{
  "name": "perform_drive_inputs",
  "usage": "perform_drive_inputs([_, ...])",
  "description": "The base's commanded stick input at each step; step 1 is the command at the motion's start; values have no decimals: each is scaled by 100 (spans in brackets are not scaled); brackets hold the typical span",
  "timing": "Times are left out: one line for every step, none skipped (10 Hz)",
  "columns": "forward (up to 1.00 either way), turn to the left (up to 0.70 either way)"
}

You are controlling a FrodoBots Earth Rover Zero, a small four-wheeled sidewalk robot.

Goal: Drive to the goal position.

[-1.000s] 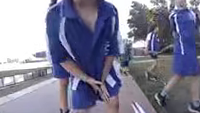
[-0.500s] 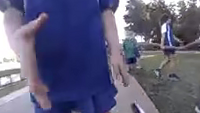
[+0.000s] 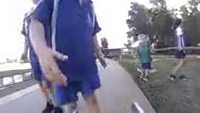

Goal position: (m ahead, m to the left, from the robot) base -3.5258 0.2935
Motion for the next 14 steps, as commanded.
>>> perform_drive_inputs([0, 0])
perform_drive_inputs([0, 0])
perform_drive_inputs([0, 0])
perform_drive_inputs([0, 0])
perform_drive_inputs([0, 0])
perform_drive_inputs([0, 0])
perform_drive_inputs([0, 0])
perform_drive_inputs([-2, 0])
perform_drive_inputs([-9, 0])
perform_drive_inputs([-15, 0])
perform_drive_inputs([-14, 0])
perform_drive_inputs([0, 0])
perform_drive_inputs([0, 0])
perform_drive_inputs([0, 5])
